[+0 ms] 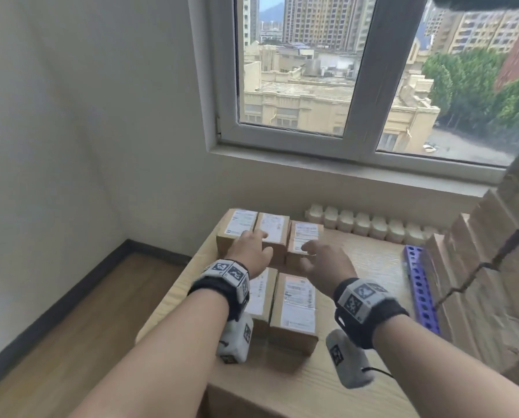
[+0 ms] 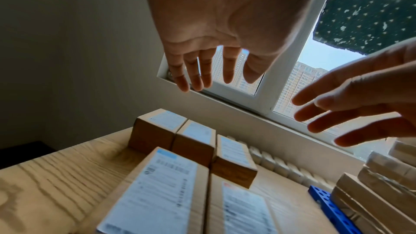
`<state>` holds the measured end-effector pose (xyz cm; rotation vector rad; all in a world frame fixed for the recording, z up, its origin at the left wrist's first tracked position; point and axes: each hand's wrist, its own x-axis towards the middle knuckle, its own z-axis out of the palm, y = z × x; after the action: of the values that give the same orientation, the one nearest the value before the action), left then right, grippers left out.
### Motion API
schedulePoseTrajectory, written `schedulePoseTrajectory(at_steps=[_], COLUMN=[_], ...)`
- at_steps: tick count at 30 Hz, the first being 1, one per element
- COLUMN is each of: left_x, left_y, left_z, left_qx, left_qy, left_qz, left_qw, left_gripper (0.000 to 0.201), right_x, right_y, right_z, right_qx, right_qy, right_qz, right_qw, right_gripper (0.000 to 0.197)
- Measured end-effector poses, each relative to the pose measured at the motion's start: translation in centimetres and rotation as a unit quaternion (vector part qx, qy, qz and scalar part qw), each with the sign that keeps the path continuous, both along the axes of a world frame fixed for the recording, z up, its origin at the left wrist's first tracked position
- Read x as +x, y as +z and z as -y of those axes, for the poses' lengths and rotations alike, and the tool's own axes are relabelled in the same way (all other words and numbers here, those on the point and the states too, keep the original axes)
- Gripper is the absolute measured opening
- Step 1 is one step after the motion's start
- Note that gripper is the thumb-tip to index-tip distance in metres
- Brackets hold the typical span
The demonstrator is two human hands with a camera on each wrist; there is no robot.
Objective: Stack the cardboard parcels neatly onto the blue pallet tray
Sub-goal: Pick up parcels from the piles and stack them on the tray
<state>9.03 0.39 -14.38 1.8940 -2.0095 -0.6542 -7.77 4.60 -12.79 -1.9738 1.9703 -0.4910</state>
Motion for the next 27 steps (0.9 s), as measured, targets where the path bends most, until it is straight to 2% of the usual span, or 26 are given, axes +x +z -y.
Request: schedulePoseTrajectory(at_steps=[4,12,19,21,24,27], left_x=[3.2,5.7,5.8,5.9,6.2,6.7], left_y=[-2.6,-8.9,-12.5,-13.2,-14.6,-16.3], left_z=[2.6,4.9,6.3,6.5,6.6,6.9], left_qx=[0.030,0.129,0.198,0.221,0.255,0.285], left_qy=[-0.016,-0.044,-0.014,0.004,0.032,0.056], left_qz=[-0.004,-0.009,-0.067,-0.086,-0.122,-0.160], left_qw=[0.999,0.991,0.978,0.972,0.959,0.943], left_gripper=[0.049,0.060,0.082,0.081,0.067,0.066], right_x=[3.0,6.3,7.8,8.1,8.8,9.3], right_y=[-2.9,-8.9,-11.5,-12.1,-12.5,-12.4], right_z=[2.0,3.7,4.8,5.0,5.2,5.2], right_qx=[0.051,0.152,0.171,0.162,0.179,0.198], right_qy=[-0.020,-0.078,-0.094,-0.109,-0.111,-0.104], right_qz=[-0.027,-0.019,-0.026,-0.021,-0.016,-0.012], right_qw=[0.998,0.985,0.980,0.980,0.977,0.975], right_gripper=[0.018,0.036,0.017,0.015,0.013,0.011])
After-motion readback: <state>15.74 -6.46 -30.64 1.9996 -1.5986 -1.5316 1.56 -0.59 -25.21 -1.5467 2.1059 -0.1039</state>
